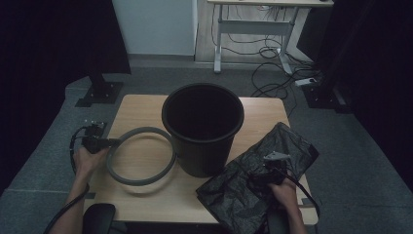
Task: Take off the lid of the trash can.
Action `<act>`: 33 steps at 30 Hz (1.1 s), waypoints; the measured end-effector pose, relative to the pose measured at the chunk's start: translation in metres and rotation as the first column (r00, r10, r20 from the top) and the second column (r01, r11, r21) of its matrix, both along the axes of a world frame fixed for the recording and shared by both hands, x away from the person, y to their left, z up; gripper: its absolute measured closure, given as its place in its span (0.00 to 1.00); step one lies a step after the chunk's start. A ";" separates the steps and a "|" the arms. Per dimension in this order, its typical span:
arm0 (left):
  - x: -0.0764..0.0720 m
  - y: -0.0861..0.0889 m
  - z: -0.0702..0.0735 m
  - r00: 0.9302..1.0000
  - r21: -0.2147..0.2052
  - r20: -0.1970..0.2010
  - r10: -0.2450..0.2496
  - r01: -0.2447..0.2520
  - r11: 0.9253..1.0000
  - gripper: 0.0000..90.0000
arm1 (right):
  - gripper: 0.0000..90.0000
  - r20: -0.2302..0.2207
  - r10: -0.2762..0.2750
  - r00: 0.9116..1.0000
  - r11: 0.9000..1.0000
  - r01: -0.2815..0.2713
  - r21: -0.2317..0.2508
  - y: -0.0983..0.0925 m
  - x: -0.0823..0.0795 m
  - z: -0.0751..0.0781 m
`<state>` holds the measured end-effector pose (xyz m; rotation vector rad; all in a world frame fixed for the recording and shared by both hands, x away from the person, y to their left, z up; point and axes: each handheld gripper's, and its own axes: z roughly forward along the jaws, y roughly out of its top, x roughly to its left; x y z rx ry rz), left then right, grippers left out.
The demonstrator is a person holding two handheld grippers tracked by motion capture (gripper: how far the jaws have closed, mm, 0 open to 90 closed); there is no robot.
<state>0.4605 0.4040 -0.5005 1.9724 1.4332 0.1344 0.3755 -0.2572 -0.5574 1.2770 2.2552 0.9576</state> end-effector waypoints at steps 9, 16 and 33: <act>-0.003 -0.008 -0.018 1.000 0.063 0.007 0.007 -0.007 0.998 0.88 | 0.00 0.000 0.000 1.000 1.000 0.000 0.001 0.000 0.000 0.000; -0.007 -0.012 -0.027 0.999 0.099 0.046 0.007 -0.011 0.995 0.88 | 0.00 0.000 0.001 1.000 1.000 -0.001 0.000 0.000 0.000 0.000; -0.023 -0.031 -0.035 0.986 0.241 0.168 -0.019 -0.022 0.970 0.48 | 0.00 0.000 0.001 1.000 1.000 -0.001 0.000 0.000 0.000 0.000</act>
